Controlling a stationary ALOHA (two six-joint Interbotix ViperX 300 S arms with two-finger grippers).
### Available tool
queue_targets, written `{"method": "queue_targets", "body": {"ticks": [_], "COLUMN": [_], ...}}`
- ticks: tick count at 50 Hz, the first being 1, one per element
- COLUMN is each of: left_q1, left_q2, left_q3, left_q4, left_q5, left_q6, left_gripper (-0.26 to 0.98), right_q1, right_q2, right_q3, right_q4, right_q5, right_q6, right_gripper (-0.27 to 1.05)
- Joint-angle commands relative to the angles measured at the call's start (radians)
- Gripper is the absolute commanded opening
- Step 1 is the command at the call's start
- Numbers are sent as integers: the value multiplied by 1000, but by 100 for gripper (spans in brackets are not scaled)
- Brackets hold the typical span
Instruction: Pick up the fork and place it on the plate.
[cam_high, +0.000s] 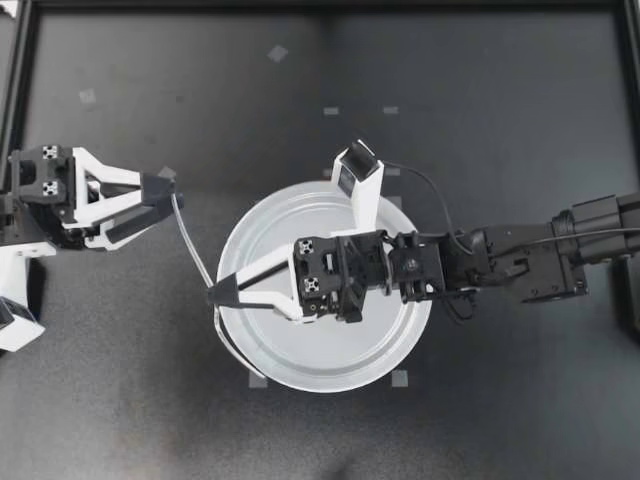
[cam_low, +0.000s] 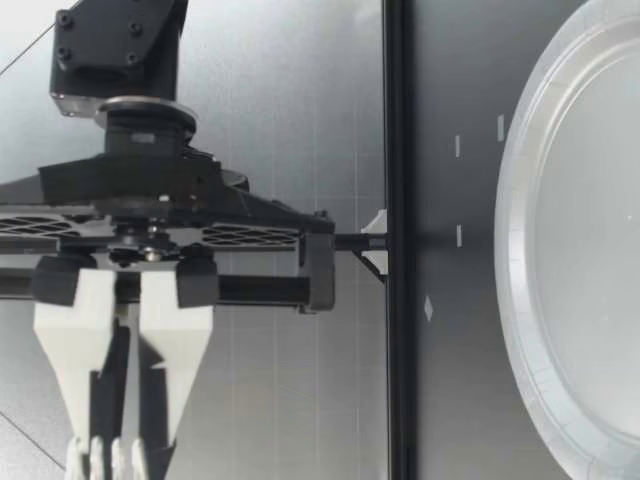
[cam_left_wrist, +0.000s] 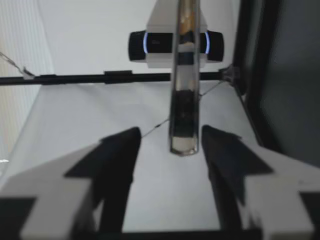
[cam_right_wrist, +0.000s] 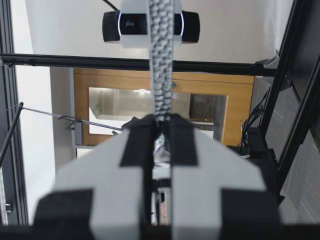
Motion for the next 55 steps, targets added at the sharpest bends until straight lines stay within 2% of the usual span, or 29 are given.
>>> {"method": "queue_targets", "body": {"ticks": [1,20,27,32,35,41,44,55], "left_q1": [2,2,0,2,2,2,2,-14], "left_q2": [-2,-9,-14,-20,-26,-32,-34,-40], "left_q3": [-11,2,5,11,15,20,21,48], "left_q4": [2,2,2,2,2,2,2,-6], "left_q5": [0,21,21,21,21,21,21,52], "left_q6": [-3,-3,-12,-14,-15,-17,-18,-120], "left_gripper": [43,17,13,13,13,13,13,13], "right_q1": [-11,-21,-26,-31,-31,-31,-32,-95], "right_q2": [-14,-9,-8,-8,-8,-6,-6,-69], "right_q3": [-26,-32,-32,-34,-40,-51,-54,-32], "right_q4": [2,3,-9,-34,-38,-38,-40,-40], "right_q5": [-3,11,-2,-18,-28,-28,-34,-101], "right_q6": [-2,9,-3,-21,-31,-35,-48,-207], "right_gripper": [8,8,11,21,33,65,75,75]}}
